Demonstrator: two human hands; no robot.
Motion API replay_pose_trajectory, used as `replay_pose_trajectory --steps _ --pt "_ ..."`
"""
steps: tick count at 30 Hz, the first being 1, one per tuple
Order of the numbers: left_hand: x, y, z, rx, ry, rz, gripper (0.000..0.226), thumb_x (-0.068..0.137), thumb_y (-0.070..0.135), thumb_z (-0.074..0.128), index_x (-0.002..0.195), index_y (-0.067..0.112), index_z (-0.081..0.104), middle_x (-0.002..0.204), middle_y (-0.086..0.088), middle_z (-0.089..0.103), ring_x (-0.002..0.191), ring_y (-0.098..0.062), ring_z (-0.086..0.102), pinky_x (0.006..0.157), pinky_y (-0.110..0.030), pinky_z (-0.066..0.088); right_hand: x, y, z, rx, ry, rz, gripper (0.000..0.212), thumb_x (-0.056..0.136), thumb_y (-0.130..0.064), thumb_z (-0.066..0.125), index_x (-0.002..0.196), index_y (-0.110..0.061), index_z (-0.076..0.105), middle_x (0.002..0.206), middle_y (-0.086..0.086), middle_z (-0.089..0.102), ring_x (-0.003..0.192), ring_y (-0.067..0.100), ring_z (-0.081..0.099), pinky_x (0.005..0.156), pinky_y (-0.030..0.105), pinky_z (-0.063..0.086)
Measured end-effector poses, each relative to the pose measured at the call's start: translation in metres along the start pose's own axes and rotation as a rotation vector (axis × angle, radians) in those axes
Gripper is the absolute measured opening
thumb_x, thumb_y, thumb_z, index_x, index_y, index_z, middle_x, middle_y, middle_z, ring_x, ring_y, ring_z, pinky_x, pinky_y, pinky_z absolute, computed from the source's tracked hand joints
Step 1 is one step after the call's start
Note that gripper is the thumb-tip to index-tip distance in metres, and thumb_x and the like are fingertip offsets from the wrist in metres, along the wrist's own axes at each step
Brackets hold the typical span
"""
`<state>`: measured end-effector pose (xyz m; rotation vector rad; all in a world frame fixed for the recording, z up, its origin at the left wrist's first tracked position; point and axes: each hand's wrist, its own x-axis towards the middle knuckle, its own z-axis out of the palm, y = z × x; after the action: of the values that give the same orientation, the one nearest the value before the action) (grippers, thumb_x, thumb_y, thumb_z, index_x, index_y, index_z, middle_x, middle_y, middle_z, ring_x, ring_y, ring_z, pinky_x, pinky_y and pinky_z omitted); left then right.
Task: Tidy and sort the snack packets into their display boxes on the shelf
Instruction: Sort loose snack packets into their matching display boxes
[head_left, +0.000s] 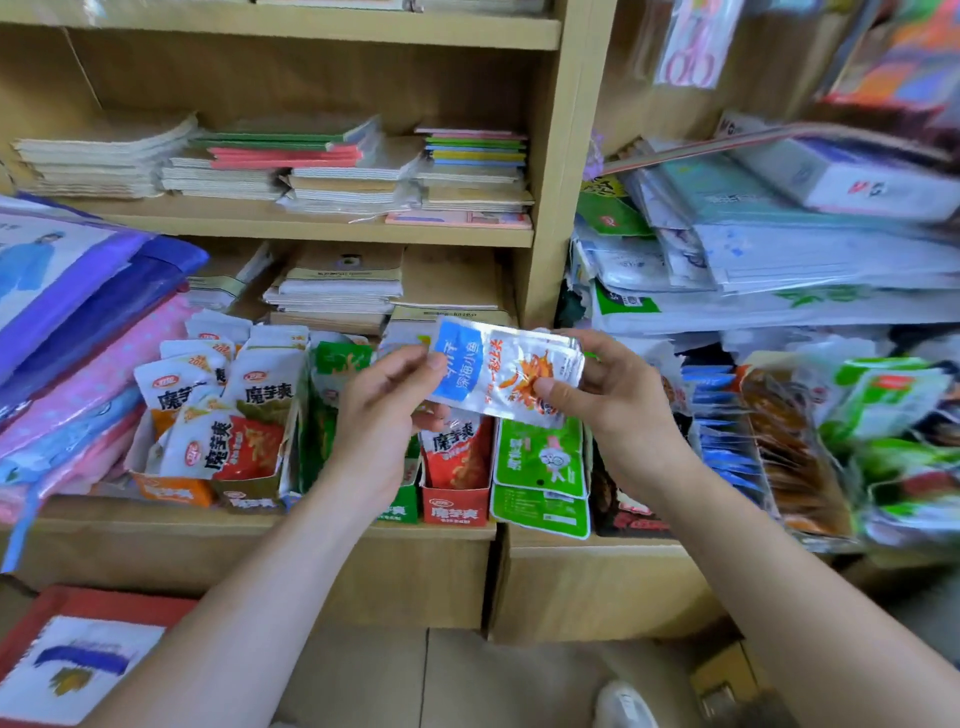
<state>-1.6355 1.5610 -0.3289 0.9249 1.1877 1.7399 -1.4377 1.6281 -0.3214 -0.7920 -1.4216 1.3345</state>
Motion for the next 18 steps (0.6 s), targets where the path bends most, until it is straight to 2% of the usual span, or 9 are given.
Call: replay_pose_trajectory --steps 2,6,9,12,15,18 --pt "-0.003 -0.007 0.018 0.073 -0.061 0.022 0.010 0.095 0.012 0.064 0.101 0.014 0.072 0.085 0.001 0.073 0.064 -0.008 0.060 0.054 -0.021 0.047 -0.003 -0.005 -0.021 0.026 0.039 0.004 0.032 0.081 0.008 0.072 0.107 -0.009 0.063 0.090 0.010 0.077 0.076 0.020 0.071 0.068 0.031 0.058" --pt "-0.011 -0.025 0.055 0.280 -0.231 0.148 0.020 0.092 0.009 0.070 0.105 0.024 0.072 0.100 0.003 0.077 0.089 -0.013 0.069 0.075 -0.026 0.055 -0.010 -0.009 -0.071 -0.017 0.137 -0.024 0.028 0.083 0.007 0.071 0.105 -0.010 0.064 0.088 0.012 0.075 0.077 0.024 0.069 0.079 0.040 0.058" --pt "-0.014 -0.052 0.078 0.483 -0.348 0.211 0.040 0.089 0.022 0.075 0.128 0.026 0.066 0.113 0.016 0.073 0.102 -0.005 0.065 0.080 -0.019 0.051 -0.018 -0.014 -0.107 -0.065 0.239 -0.073 0.027 0.079 -0.001 0.078 0.095 -0.020 0.068 0.086 0.013 0.071 0.082 0.025 0.066 0.084 0.043 0.058" --pt "-0.018 -0.075 0.095 0.769 -0.451 0.309 0.063 0.087 0.038 0.075 0.146 0.033 0.051 0.135 0.024 0.058 0.125 0.003 0.050 0.100 -0.021 0.042 -0.026 -0.020 -0.145 -0.133 0.389 -0.125 0.025 0.084 -0.003 0.076 0.102 -0.017 0.066 0.078 0.017 0.064 0.077 0.022 0.063 0.078 0.036 0.057" --pt "-0.026 -0.092 0.112 1.047 -0.554 0.493 0.064 0.088 0.045 0.072 0.147 0.034 0.049 0.146 0.022 0.047 0.135 -0.004 0.038 0.113 -0.028 0.031 -0.036 -0.023 -0.179 -0.383 0.545 -0.189 0.014 0.087 -0.011 0.076 0.093 -0.018 0.066 0.078 0.014 0.068 0.068 0.014 0.060 0.067 0.030 0.050" --pt "-0.030 -0.108 0.127 1.167 -0.590 0.554 0.055 0.089 0.044 0.071 0.141 0.035 0.056 0.150 0.015 0.046 0.136 -0.014 0.038 0.105 -0.034 0.030 -0.046 -0.025 -0.202 -0.685 0.584 -0.266 0.014 0.088 -0.008 0.073 0.090 -0.020 0.066 0.078 -0.008 0.069 0.066 -0.006 0.059 0.062 0.011 0.044"
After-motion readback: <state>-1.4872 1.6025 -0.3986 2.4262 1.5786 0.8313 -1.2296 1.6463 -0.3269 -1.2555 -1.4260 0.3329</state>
